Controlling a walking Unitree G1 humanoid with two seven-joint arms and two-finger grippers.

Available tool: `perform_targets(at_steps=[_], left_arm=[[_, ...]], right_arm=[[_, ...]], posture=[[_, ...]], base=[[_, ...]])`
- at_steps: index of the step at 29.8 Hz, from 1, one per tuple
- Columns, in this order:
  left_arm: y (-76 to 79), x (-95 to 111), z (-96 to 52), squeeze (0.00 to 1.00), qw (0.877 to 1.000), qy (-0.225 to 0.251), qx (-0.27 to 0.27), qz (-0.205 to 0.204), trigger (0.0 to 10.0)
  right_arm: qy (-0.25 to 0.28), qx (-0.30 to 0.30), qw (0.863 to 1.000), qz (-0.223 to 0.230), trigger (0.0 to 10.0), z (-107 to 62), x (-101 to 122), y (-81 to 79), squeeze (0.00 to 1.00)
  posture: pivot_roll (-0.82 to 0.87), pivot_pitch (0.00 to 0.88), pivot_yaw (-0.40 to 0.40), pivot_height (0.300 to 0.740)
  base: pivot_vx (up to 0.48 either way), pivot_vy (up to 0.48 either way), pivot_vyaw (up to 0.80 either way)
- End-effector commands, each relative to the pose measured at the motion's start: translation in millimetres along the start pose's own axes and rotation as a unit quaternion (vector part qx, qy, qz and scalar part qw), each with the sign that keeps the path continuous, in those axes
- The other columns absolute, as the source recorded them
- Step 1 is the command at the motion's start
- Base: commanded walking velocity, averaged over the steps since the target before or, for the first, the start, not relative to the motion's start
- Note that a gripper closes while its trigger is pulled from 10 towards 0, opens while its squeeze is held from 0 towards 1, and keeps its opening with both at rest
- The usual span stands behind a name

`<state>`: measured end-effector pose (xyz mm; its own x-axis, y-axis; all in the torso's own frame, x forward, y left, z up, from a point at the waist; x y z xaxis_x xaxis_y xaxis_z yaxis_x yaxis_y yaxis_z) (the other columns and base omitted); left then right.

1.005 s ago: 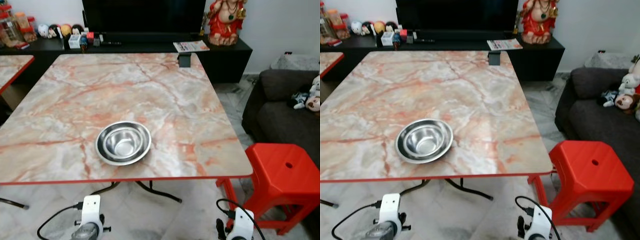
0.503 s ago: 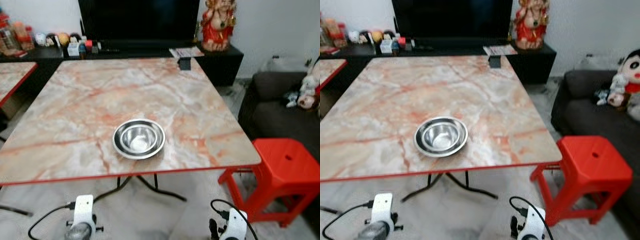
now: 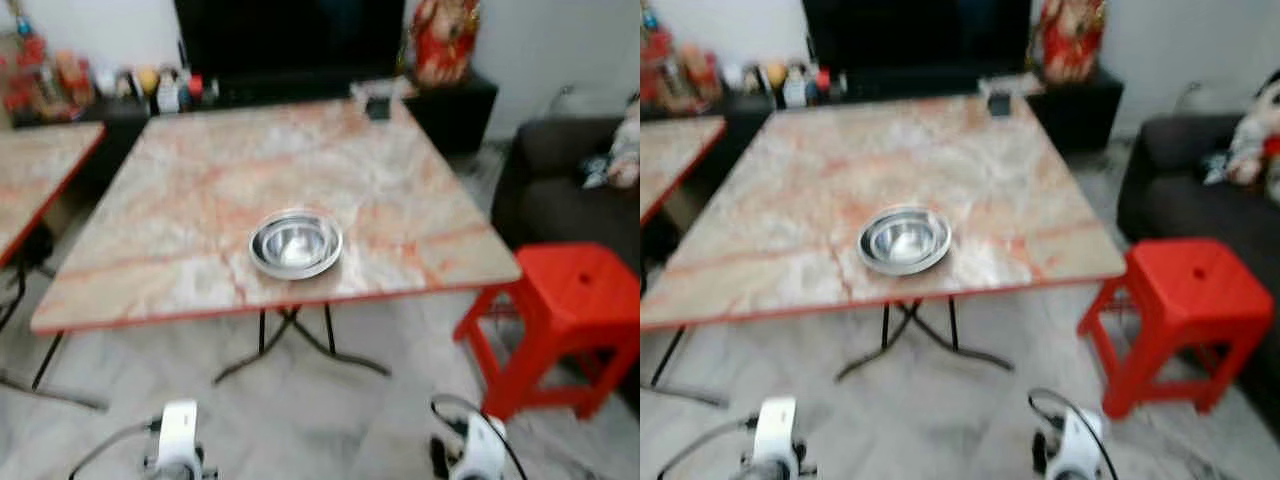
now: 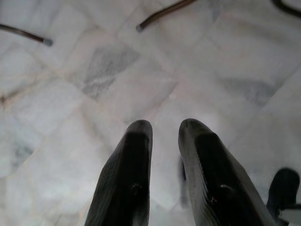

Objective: Setting the table

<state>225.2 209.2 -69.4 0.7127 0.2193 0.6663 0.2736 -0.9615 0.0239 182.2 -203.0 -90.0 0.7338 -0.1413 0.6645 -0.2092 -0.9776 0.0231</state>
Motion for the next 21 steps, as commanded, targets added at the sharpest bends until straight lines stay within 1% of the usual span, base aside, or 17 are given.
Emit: perform_targets(at_steps=[1, 7, 10, 12, 13, 14, 16, 18, 21], left_arm=[[-10.0, -3, -0.9, 0.0, 1.0, -0.003, 0.02, -0.018, 10.0], [-12.0, -1, -0.8, 0.0, 1.0, 0.002, 0.022, -0.019, 10.0], [-11.3, -11, -2.2, 0.0, 1.0, -0.017, 0.019, 0.017, 10.0], [-12.3, -14, -2.6, 0.0, 0.999, -0.023, 0.023, 0.018, 10.0], [-12.1, -15, -2.9, 0.0, 0.999, -0.026, 0.023, 0.011, 10.0], [-9.4, -15, -2.8, 0.0, 1.0, -0.024, 0.014, 0.011, 10.0], [-7.1, -14, -2.7, 0.0, 1.0, -0.021, 0.008, 0.018, 10.0], [-6.4, -13, -2.6, 0.0, 1.0, -0.018, 0.008, 0.013, 10.0], [-7.0, -11, -2.0, 0.0, 1.0, -0.016, 0.013, 0.019, 10.0]], right_arm=[[-0.002, 0.009, 1.0, 0.005, 10.0, 0.7, 1, -8.8, 0.0], [-0.003, 0.01, 1.0, 0.001, 10.0, 0.7, 1, -9.1, 0.0], [-0.003, 0.006, 1.0, 0.003, 10.0, 0.7, 1, -6.7, 0.0], [-0.003, 0.005, 1.0, 0.004, 10.0, 0.7, 1, -6.7, 0.0], [-0.005, 0.004, 1.0, 0.006, 10.0, 0.4, 0, -6.5, 0.0], [-0.005, 0.002, 1.0, 0.011, 10.0, 0.3, -1, -6.0, 0.0], [-0.008, 0.001, 1.0, 0.012, 10.0, -0.1, -3, -6.1, 0.0], [-0.009, 0.002, 1.0, 0.011, 10.0, -0.3, -3, -6.4, 0.0], [-0.009, 0.004, 1.0, 0.012, 10.0, -0.4, -4, -7.4, 0.0]], posture=[[-0.04, 0.0, 0.01, 0.74], [-0.04, 0.0, 0.014, 0.74], [-0.05, 0.0, 0.022, 0.74], [-0.05, 0.0, 0.023, 0.74], [-0.05, 0.0, 0.025, 0.74], [-0.05, 0.0, 0.026, 0.74], [-0.05, 0.0, 0.028, 0.74], [-0.05, 0.0, 0.029, 0.74], [-0.05, 0.0, 0.033, 0.74]], base=[[0.0, 0.259, 0.0], [0.0, 0.0, 0.0], [0.0, 0.0, 0.0], [0.0, 0.0, 0.0], [0.0, 0.0, 0.0], [0.0, 0.0, 0.0], [0.0, 0.0, 0.0], [0.0, 0.0, 0.0], [0.0, 0.0, 0.0]])
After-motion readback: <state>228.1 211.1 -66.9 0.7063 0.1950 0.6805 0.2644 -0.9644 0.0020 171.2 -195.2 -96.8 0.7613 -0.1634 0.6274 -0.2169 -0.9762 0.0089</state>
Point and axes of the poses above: a point about 5 cm out from each wrist's last joint towards the gripper, its own z axis pointing out of the wrist towards the gripper, its own x axis along the axis of the wrist's last joint, y = z × x, the point moved 1 cm from there along z, pointing out of the wrist towards the gripper, and after that the axes turned 9 degrees about -z, right-handed, at the moved point
